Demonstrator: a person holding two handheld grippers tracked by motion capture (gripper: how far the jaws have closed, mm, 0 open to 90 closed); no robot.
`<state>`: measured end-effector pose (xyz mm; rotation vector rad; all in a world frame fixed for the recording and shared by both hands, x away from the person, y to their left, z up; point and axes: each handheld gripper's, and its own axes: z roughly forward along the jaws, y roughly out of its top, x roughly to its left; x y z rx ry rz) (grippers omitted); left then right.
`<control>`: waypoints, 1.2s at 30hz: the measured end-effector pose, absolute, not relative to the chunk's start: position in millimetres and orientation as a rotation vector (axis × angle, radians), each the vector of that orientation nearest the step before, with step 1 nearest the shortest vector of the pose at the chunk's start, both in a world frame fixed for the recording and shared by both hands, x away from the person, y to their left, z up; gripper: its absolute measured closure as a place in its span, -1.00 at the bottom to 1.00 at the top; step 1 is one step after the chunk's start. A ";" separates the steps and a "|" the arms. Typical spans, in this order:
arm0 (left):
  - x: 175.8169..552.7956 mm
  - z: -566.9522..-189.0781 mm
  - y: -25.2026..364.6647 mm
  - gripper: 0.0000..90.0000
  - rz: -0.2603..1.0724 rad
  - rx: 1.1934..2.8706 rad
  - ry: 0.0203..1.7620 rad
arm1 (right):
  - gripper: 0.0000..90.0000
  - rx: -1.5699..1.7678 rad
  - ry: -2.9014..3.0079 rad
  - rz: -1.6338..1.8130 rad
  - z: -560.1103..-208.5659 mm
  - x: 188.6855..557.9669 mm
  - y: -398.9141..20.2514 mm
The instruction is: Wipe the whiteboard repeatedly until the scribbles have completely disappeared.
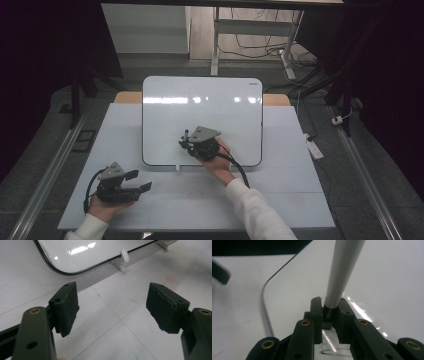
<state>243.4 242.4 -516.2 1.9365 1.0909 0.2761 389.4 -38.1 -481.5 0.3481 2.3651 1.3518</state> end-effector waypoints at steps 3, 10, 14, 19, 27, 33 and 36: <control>242.5 -515.6 242.8 -0.40 0.280 1.934 1.090 | 0.73 0.446 2.259 1.387 -467.3 404.3 -45.1; 242.4 -515.8 244.7 -0.40 0.277 1.928 1.094 | 0.73 0.342 2.355 1.369 -487.7 383.9 -34.6; 242.2 -515.7 243.7 -0.40 0.276 1.928 1.094 | 0.73 0.437 2.226 1.386 -479.6 390.4 -46.2; 243.2 -516.4 243.2 -0.40 0.271 1.930 1.094 | 0.73 0.349 2.311 1.357 -493.2 375.5 -40.1; 242.4 -515.7 242.6 -0.40 0.274 1.930 1.092 | 0.73 0.476 2.207 1.391 -487.3 380.5 -55.6; 242.8 -516.5 243.2 -0.40 0.270 1.929 1.098 | 0.73 0.338 2.313 1.343 -500.7 365.8 -41.8; 242.2 -516.1 243.2 -0.40 0.271 1.927 1.099 | 0.73 0.458 2.220 1.374 -491.1 375.5 -54.4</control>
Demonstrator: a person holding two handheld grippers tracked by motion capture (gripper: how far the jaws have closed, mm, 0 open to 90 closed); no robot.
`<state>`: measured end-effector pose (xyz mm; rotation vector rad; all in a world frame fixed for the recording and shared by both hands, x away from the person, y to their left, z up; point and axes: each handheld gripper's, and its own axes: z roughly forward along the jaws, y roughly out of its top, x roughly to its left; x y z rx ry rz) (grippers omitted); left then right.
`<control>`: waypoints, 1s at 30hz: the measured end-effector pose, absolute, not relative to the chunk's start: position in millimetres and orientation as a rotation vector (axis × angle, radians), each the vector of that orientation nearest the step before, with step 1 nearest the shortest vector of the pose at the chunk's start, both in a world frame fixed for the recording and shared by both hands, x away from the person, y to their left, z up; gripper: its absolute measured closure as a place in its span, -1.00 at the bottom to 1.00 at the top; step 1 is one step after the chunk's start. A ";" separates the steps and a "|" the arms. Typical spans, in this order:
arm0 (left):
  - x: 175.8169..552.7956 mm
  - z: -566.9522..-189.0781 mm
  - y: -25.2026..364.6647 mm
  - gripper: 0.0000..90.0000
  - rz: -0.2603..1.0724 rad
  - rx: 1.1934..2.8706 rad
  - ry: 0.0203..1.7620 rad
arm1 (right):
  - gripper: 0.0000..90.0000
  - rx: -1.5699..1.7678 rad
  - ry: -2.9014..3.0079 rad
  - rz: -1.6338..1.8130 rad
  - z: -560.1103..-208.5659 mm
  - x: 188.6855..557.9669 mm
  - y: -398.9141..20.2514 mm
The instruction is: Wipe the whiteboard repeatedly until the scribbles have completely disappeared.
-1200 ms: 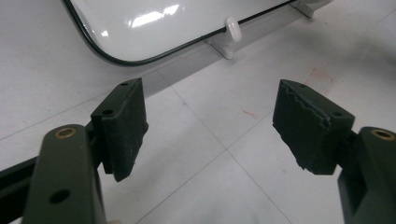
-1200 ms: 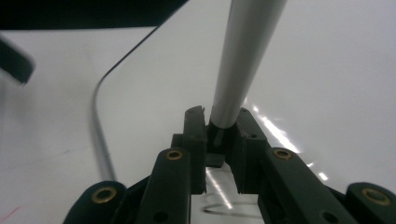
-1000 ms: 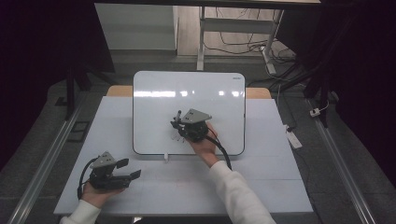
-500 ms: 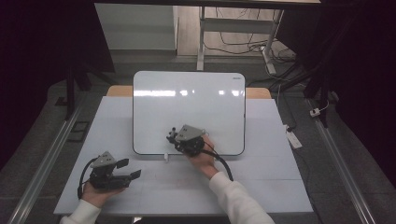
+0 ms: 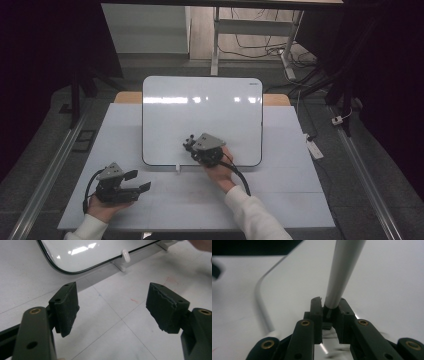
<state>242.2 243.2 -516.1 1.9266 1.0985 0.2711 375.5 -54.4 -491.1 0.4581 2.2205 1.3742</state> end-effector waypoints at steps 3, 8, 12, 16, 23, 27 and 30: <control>243.4 -516.6 242.4 -0.40 0.266 1.933 1.096 | 0.73 0.465 2.240 1.377 -491.7 374.1 -55.9; 243.0 -516.3 241.9 -0.40 0.268 1.933 1.094 | 0.73 0.402 2.259 1.347 -494.6 370.6 -52.3; 243.1 -516.1 242.6 -0.40 0.270 1.931 1.092 | 0.73 0.479 2.208 1.379 -489.3 376.7 -60.1; 243.5 -516.9 243.4 -0.40 0.267 1.929 1.098 | 0.73 0.366 2.299 1.330 -496.5 368.8 -57.1; 243.7 -516.7 241.4 -0.40 0.266 1.936 1.092 | 0.73 0.336 2.298 1.295 -499.5 362.5 -54.5; 242.8 -516.5 242.4 -0.40 0.271 1.934 1.093 | 0.73 0.416 2.241 1.338 -494.1 370.1 -62.4; 243.5 -516.6 242.9 -0.40 0.268 1.933 1.093 | 0.73 0.419 2.263 1.338 -495.1 368.9 -64.1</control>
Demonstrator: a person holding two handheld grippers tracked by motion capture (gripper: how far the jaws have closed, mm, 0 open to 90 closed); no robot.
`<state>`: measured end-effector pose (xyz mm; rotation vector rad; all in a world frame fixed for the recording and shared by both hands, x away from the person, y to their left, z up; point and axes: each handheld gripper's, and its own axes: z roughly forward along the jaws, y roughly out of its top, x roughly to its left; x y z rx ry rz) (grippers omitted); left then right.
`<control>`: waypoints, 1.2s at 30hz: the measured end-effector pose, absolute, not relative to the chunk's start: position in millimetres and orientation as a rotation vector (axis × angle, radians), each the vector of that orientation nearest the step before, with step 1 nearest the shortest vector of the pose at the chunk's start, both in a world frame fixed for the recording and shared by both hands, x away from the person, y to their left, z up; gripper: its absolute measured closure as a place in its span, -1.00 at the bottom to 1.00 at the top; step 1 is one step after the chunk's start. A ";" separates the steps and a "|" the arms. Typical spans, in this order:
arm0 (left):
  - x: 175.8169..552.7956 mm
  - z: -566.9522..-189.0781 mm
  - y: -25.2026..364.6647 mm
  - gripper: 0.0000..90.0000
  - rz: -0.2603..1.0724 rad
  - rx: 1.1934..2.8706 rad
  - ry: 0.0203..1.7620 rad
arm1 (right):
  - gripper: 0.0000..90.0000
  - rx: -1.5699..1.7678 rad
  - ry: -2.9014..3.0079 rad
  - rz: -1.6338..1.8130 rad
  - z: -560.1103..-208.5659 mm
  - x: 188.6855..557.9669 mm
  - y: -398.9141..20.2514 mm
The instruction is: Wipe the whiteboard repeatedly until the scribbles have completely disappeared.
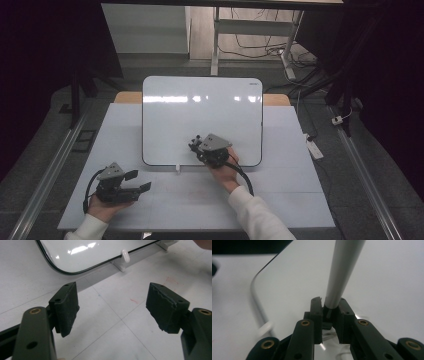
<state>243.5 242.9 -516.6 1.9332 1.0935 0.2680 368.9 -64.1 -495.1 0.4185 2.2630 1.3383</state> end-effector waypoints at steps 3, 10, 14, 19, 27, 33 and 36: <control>243.8 -517.1 241.3 -0.40 0.267 1.940 1.092 | 0.73 0.328 2.303 1.288 -499.6 362.5 -57.9; 243.8 -517.1 242.3 -0.40 0.266 1.933 1.097 | 0.73 0.400 2.278 1.330 -497.6 366.0 -64.8; 243.1 -517.4 240.7 -0.40 0.266 1.945 1.088 | 0.73 0.465 2.204 1.341 -489.9 373.6 -72.6; 244.3 -517.8 240.7 -0.40 0.260 1.941 1.093 | 0.73 0.534 2.172 1.386 -485.4 380.6 -79.2; 243.6 -517.5 241.3 -0.40 0.266 1.942 1.091 | 0.73 0.563 2.121 1.399 -480.6 386.6 -81.8; 243.8 -517.9 240.1 -0.40 0.260 1.947 1.090 | 0.73 0.516 2.140 1.355 -480.6 384.1 -79.0; 243.0 -517.3 241.1 -0.40 0.265 1.942 1.090 | 0.73 0.576 2.107 1.381 -476.1 389.8 -88.8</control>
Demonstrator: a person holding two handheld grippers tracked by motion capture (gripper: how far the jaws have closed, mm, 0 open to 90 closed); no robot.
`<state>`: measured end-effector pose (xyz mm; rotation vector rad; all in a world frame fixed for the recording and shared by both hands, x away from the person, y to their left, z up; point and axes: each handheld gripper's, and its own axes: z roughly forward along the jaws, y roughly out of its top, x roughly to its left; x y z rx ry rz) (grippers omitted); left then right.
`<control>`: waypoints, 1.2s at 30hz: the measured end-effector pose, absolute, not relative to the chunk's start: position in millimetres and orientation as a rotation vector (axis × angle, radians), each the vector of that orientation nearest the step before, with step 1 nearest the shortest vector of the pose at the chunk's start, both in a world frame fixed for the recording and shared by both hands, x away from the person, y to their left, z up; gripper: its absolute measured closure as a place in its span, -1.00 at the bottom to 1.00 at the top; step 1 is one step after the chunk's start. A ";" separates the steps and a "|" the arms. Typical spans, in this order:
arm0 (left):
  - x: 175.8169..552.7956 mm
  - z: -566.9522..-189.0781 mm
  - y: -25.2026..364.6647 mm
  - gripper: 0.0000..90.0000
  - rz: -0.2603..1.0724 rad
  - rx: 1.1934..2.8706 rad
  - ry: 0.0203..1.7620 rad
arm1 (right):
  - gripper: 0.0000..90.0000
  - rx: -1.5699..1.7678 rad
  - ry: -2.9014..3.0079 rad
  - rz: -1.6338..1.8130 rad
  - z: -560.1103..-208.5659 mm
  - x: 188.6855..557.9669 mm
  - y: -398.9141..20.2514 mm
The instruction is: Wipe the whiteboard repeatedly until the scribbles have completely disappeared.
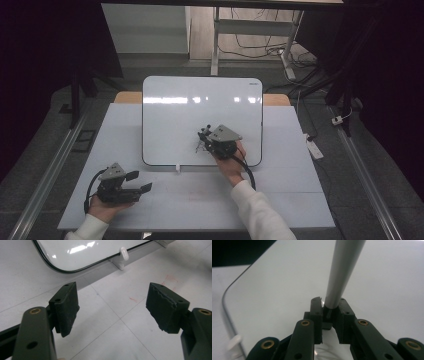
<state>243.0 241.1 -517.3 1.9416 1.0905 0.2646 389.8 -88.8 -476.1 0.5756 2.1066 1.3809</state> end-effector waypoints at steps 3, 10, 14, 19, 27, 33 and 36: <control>244.8 -518.6 241.0 -0.40 0.256 1.942 1.098 | 0.73 0.482 2.215 1.328 -483.6 378.6 -81.6; 243.5 -517.2 238.8 -0.40 0.259 1.946 1.088 | 0.73 0.524 2.157 1.345 -477.9 386.3 -92.1; 244.5 -518.3 239.8 -0.40 0.254 1.944 1.093 | 0.73 0.509 2.187 1.337 -478.8 384.4 -91.7; 244.5 -518.3 240.1 -0.40 0.255 1.944 1.093 | 0.73 0.414 2.274 1.322 -490.8 373.2 -83.3; 245.2 -518.6 240.0 -0.40 0.252 1.945 1.095 | 0.73 0.388 2.284 1.298 -494.7 367.3 -79.9; 244.0 -517.7 239.8 -0.40 0.258 1.943 1.092 | 0.73 0.486 2.204 1.361 -488.9 376.5 -89.1; 245.1 -518.5 239.9 -0.40 0.253 1.945 1.094 | 0.73 0.476 2.211 1.352 -490.4 374.0 -86.7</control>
